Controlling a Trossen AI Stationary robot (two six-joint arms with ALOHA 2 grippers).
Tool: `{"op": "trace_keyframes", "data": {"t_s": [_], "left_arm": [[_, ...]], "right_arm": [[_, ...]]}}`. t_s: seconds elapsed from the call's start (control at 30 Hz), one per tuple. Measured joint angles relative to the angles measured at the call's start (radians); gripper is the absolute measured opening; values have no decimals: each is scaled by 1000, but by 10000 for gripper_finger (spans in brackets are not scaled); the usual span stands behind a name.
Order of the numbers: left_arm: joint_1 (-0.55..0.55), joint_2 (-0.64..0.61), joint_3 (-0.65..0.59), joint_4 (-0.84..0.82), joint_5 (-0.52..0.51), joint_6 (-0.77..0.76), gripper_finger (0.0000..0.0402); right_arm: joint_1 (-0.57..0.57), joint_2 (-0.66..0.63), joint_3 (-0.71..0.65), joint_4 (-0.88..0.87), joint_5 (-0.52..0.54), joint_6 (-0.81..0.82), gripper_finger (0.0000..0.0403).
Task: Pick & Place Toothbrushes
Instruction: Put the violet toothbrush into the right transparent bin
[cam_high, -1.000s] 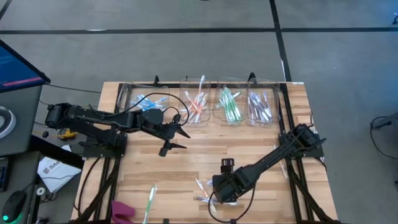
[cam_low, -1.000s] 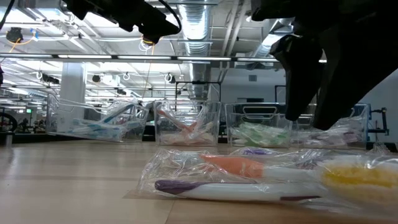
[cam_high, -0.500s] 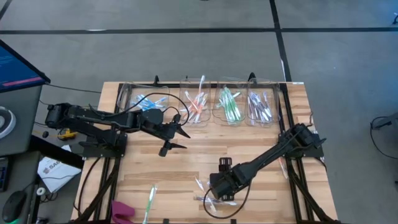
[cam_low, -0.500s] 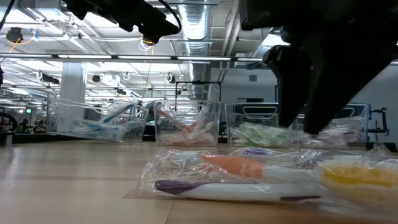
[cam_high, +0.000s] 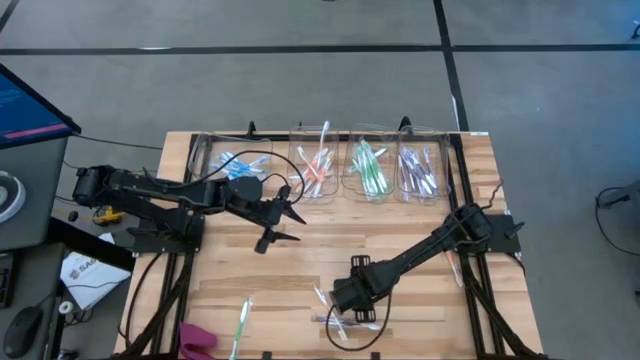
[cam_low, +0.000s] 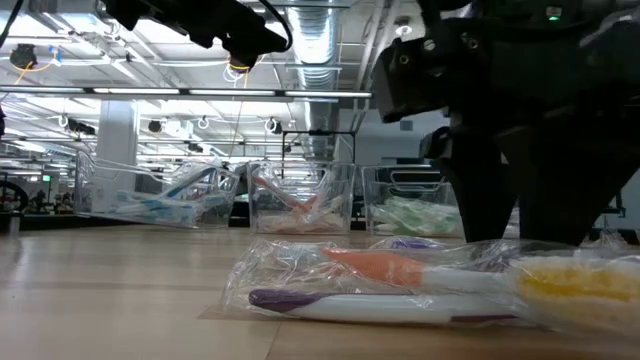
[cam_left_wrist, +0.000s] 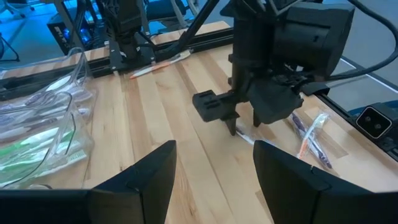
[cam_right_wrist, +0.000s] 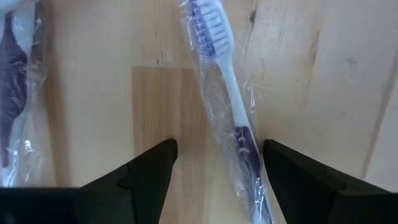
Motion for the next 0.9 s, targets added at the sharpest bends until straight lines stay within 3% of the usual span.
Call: {"op": "trace_keyframes", "data": {"t_s": [0.2, 0.53, 0.9], "left_arm": [[0, 0, 0, 0, 0, 0, 209], [0, 0, 0, -1, 0, 0, 209], [0, 0, 0, -4, 0, 0, 209]], "right_arm": [[-21, 0, -1, 0, -70, 1, 199], [-35, -2, -2, 0, -107, 1, 25], [-37, -5, 9, -33, -140, 26, 7]]}}
